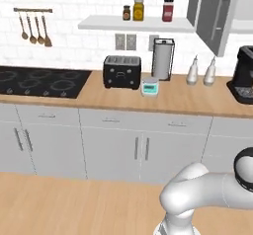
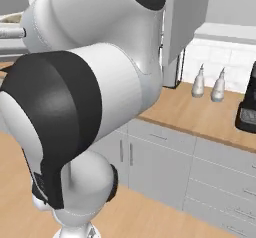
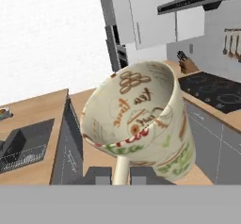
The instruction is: Gather all objects into one cabinet and sort the glasses and bowls to opposite sides.
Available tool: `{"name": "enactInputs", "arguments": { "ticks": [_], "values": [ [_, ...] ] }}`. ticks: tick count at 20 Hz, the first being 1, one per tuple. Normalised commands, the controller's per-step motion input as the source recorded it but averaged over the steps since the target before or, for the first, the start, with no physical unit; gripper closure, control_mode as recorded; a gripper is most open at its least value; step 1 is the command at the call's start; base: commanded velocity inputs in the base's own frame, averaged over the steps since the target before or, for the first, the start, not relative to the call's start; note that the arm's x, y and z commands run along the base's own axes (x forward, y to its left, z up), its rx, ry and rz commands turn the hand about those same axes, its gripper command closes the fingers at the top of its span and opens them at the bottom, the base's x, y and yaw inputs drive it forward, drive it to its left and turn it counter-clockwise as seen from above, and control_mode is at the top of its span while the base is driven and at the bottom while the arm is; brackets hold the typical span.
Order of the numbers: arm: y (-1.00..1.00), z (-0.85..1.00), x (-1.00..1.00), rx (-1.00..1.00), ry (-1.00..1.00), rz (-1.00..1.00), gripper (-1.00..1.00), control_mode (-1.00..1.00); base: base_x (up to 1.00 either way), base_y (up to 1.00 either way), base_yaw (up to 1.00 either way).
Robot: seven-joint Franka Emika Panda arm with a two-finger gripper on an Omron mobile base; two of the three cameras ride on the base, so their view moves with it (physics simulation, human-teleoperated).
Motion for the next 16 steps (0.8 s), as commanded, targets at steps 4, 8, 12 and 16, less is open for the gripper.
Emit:
{"name": "enactInputs", "arguments": {
  "ticks": [4, 8, 12, 16],
  "values": [
    [0.0, 0.0, 0.0, 0.0, 0.0, 0.0, 1.0, 1.0, -0.47, 0.57, 0.84],
    [0.0, 0.0, 0.0, 0.0, 0.0, 0.0, 1.0, 1.0, -0.59, 0.8, 0.77],
    [0.0, 0.0, 0.0, 0.0, 0.0, 0.0, 1.0, 1.0, -0.8, 1.0, 0.64],
    [0.0, 0.0, 0.0, 0.0, 0.0, 0.0, 1.0, 1.0, -1.0, 1.0, 0.48]
  ]
}}
